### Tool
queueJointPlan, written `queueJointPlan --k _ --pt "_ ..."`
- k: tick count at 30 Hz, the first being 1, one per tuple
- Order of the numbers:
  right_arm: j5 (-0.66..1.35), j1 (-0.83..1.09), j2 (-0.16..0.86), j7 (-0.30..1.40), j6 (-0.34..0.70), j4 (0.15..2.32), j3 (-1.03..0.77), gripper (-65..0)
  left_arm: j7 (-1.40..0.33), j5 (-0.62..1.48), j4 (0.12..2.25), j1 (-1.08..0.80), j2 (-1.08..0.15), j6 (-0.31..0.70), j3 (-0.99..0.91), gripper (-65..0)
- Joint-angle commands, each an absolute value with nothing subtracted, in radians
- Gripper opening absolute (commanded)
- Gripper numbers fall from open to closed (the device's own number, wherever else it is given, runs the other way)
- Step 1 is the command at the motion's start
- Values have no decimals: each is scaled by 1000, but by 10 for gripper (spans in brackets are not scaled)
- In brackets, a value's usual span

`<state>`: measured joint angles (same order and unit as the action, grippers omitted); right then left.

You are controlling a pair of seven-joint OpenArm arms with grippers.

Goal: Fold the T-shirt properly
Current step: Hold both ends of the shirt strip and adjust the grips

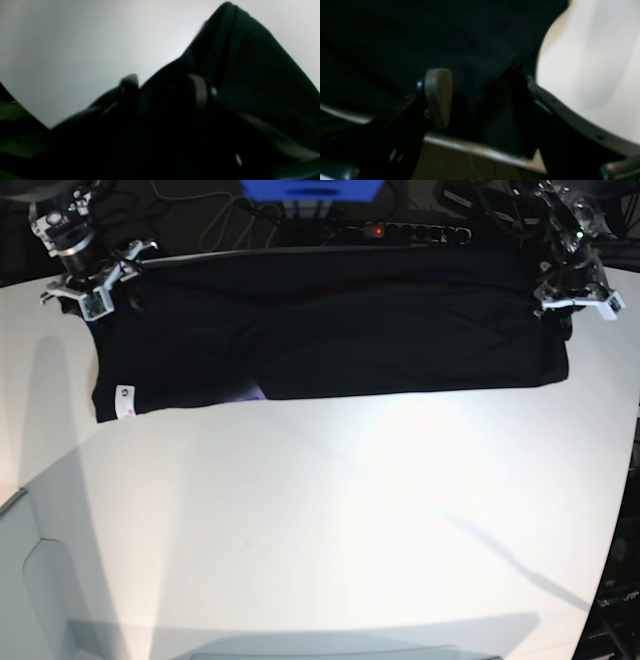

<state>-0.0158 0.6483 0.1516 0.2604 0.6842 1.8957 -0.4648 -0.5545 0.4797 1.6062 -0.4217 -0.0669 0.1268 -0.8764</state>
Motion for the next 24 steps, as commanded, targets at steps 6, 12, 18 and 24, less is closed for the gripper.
queueJointPlan --k 6,12,18,24 --pt "1 638 127 237 698 1991 -472 -260 -533 573 1695 -484 -82 127 -886 -338" --pt "1 596 116 340 698 1977 -435 -260 -533 596 1667 -489 -90 125 -886 -338" --pt "1 556 116 371 698 1910 -412 -260 -533 596 1596 -461 -91 125 -881 -338" --pt "1 513 119 371 698 1794 -414 -260 -533 596 1540 -452 -91 125 -880 -338"
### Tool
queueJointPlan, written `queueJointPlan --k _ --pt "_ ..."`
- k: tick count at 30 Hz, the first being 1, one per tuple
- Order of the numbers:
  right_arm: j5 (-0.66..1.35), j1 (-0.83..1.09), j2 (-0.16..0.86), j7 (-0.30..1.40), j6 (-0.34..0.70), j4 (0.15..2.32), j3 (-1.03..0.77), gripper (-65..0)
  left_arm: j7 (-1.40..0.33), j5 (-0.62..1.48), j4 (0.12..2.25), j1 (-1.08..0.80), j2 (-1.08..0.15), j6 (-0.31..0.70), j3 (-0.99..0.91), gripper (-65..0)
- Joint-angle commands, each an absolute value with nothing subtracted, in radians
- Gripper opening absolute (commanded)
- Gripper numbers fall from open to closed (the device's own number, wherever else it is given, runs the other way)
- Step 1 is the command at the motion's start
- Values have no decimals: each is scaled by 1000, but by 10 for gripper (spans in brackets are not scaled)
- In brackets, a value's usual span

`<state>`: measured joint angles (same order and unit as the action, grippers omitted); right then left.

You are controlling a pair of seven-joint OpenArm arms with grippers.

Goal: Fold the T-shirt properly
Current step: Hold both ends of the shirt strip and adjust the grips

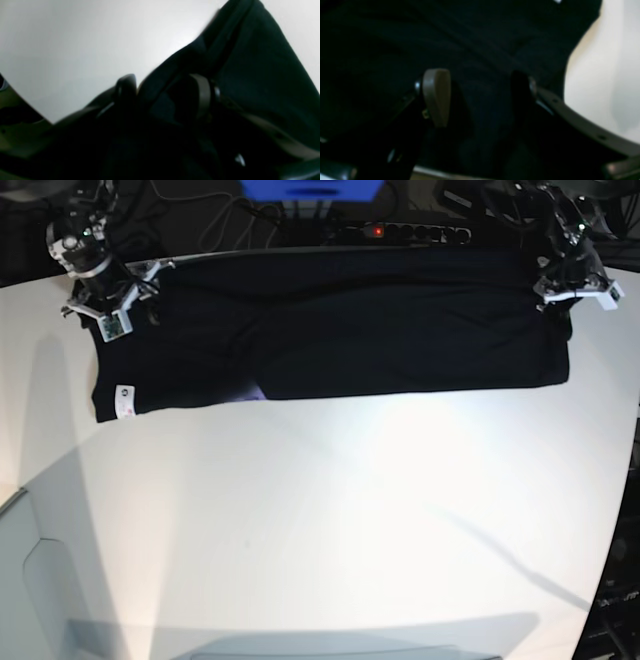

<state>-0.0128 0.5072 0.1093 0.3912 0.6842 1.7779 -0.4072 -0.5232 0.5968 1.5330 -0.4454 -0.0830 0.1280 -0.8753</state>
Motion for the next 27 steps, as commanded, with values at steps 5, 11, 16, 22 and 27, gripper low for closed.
queueJointPlan --k 5,11,16,22,27 --pt "-1 473 120 371 698 1747 -415 -260 -533 596 1515 -433 -107 127 -852 -343" --pt "-1 410 145 371 698 1626 -415 -261 -533 596 1458 -374 -142 127 -794 -408" --pt "-2 384 176 371 698 1564 -420 -261 -533 596 1449 -337 -142 127 -786 -408" --pt "-2 384 183 371 698 1567 -420 -261 -535 596 1445 -326 -142 127 -785 -412" --pt "-2 384 179 371 698 1567 -420 -261 -535 596 1374 -325 -142 127 -785 -577"
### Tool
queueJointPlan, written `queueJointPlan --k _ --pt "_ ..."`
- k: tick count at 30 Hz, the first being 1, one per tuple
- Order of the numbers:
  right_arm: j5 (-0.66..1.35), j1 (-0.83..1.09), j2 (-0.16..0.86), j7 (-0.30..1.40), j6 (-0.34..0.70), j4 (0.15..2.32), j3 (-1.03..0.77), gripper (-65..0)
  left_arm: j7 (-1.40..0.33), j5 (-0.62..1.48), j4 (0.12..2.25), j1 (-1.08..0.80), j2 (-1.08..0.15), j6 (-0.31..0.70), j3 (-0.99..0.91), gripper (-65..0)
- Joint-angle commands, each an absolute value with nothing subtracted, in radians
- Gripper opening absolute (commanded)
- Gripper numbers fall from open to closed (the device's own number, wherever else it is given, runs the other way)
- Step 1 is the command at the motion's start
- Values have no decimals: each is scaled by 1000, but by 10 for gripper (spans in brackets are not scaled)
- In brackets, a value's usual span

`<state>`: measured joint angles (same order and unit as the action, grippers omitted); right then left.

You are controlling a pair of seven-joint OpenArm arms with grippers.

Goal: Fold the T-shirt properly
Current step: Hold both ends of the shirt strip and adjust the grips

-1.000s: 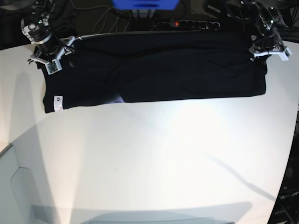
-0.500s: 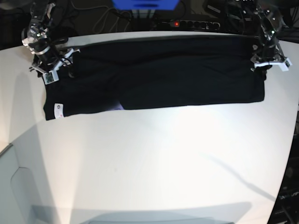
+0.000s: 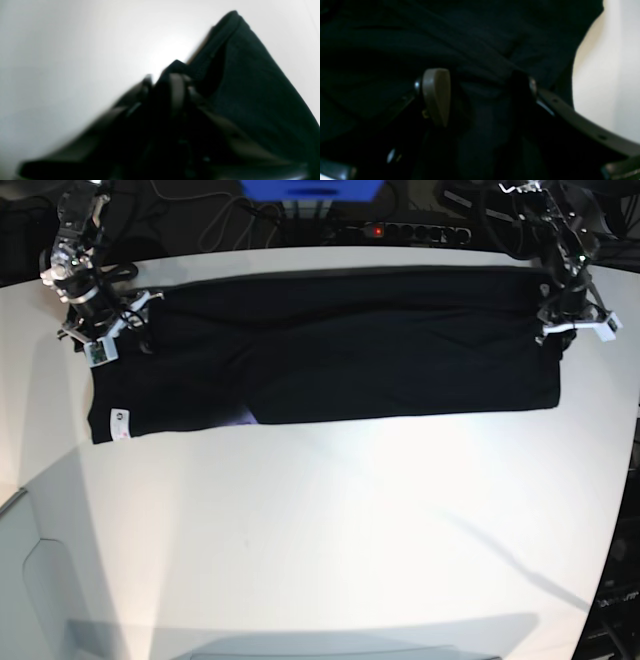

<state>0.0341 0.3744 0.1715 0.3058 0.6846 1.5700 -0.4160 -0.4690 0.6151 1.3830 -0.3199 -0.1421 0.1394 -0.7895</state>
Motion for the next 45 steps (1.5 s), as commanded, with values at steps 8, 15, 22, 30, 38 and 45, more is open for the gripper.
queueJointPlan --k 8,15,22,30,38,45 --pt "-2 383 177 371 698 1569 -417 -261 -535 601 1376 -332 -142 131 -763 -650" --pt "-1 383 177 371 698 1569 -415 -261 -535 598 1497 -354 -148 223 -766 -650" --pt "-1 381 177 371 698 1572 -415 -261 -535 598 1675 -401 -122 223 -768 -650" --pt "-1 380 176 372 698 1573 -415 -261 -535 595 1870 -433 -41 222 -780 -650" --pt "-1 380 176 372 698 1573 -415 -261 -535 595 1824 -433 -47 222 -788 -647" --pt "-1 380 162 372 698 1573 -415 -261 -535 595 1718 -435 -87 222 -789 -620"
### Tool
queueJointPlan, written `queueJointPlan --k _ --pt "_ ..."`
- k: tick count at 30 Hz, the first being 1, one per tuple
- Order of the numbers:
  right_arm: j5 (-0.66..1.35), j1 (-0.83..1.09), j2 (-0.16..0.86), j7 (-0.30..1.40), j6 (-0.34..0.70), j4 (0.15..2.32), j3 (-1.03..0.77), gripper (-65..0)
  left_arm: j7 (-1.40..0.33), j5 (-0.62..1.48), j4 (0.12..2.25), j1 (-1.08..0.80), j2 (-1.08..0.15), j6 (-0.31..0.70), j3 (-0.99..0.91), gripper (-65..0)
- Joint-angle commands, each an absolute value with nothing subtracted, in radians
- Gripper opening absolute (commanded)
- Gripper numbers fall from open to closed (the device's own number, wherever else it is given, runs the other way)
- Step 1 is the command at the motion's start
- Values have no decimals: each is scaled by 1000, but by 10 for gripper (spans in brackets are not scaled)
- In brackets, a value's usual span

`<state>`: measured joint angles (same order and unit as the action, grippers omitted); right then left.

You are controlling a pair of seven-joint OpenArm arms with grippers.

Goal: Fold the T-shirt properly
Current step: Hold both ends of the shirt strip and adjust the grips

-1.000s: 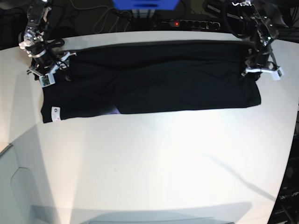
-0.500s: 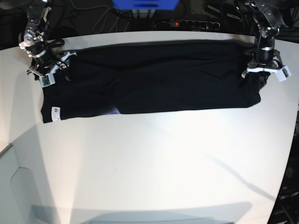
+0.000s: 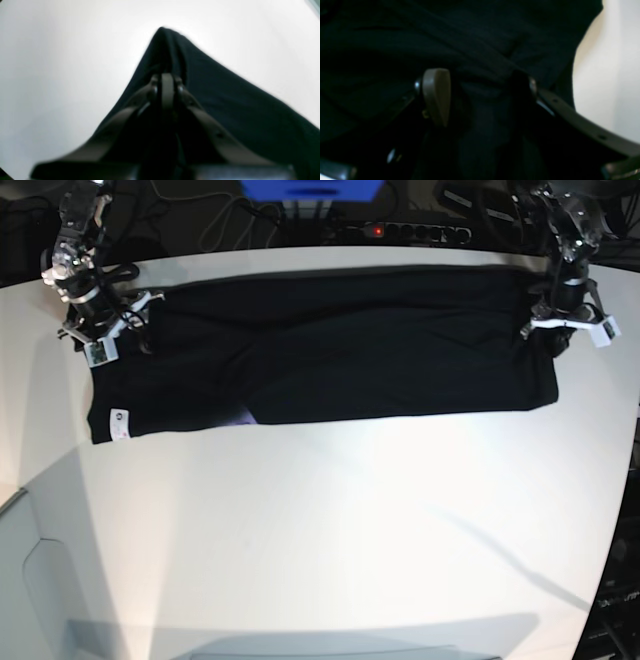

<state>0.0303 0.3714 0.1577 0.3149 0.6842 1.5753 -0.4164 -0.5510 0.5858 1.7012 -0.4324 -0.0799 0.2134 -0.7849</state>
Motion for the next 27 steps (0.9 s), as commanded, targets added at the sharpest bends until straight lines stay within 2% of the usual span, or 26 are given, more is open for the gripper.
queueJointPlan --k 1,3,6,8,18,27 --pt "-1 380 162 372 698 1573 -415 -261 -535 595 1713 -435 -87 222 -792 -593" --pt "-1 380 162 372 698 1573 -414 -261 -535 595 1707 -440 -87 222 -828 -507" --pt "-1 380 162 372 698 1575 -414 -261 -535 595 1702 -433 -85 222 -880 -337" --pt "-1 380 162 372 698 1575 -414 -261 -535 601 1702 -435 -85 228 -900 -293" --pt "-1 374 162 372 698 1575 -414 -261 -535 608 1742 -430 -76 234 -914 -288" --pt "-1 374 162 372 698 1575 -414 -261 -535 596 1643 -401 -120 232 -783 -288"
